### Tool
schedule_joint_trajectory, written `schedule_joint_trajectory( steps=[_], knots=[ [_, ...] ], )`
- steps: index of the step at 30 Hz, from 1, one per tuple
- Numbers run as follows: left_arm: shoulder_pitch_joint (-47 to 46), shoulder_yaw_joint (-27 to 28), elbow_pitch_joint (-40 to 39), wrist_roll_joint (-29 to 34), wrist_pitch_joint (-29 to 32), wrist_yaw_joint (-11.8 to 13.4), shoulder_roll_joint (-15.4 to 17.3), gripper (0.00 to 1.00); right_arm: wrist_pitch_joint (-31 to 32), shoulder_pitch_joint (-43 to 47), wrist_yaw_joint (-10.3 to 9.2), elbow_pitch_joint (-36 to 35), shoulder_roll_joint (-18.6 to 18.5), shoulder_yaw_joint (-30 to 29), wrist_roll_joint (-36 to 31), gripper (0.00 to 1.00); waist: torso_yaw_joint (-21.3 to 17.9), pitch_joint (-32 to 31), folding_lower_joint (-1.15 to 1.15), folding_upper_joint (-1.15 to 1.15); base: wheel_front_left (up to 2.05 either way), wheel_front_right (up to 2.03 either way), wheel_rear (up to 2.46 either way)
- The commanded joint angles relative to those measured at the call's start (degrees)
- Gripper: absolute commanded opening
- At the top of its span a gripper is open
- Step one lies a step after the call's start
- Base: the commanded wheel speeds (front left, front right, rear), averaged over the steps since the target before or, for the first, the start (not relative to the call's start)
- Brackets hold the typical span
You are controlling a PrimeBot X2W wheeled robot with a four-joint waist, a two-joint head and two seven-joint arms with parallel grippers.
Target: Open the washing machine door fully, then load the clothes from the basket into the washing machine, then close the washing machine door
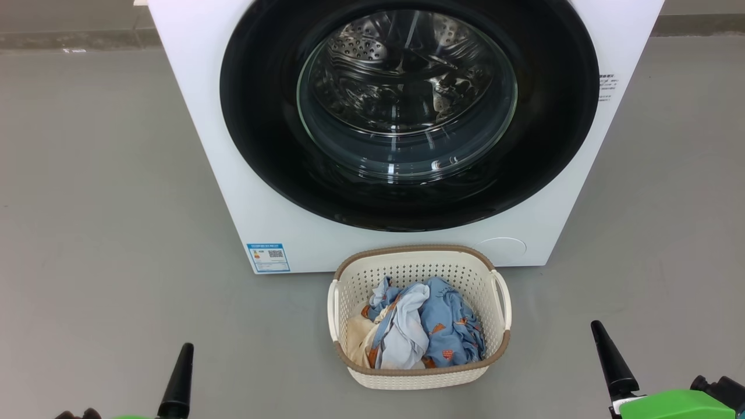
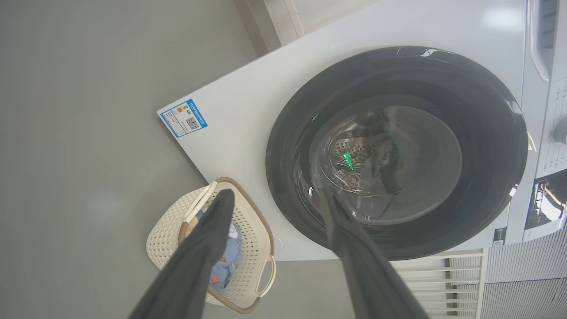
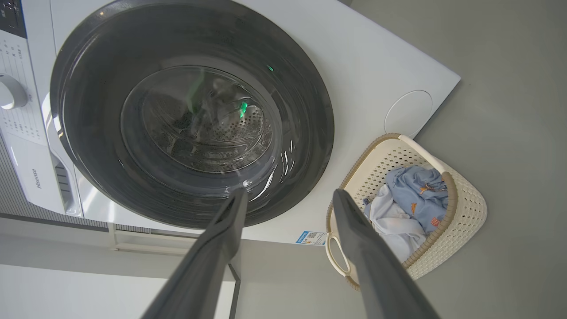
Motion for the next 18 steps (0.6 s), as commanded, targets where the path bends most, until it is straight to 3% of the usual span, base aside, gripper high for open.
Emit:
schedule_joint_trajectory(
  steps=[1,18],
  knots=[
    [-1.52,0.35,-2.01,2.45,-0.85,-0.25,1.28,1.0,-0.87,-2.15,0.03,-1.51,-1.0,0.86,-1.73,1.0,0.01,0.0,-0.01,0.0,0.0,0.0,0.0],
    [-1.23,-1.27,-2.94,19.83,-3.72,-0.29,1.82,1.0,-3.71,-2.96,0.04,-0.07,-2.62,2.71,-14.68,1.0,-0.03,0.09,-0.01,0.0,0.0,0.0,0.0]
  ],
)
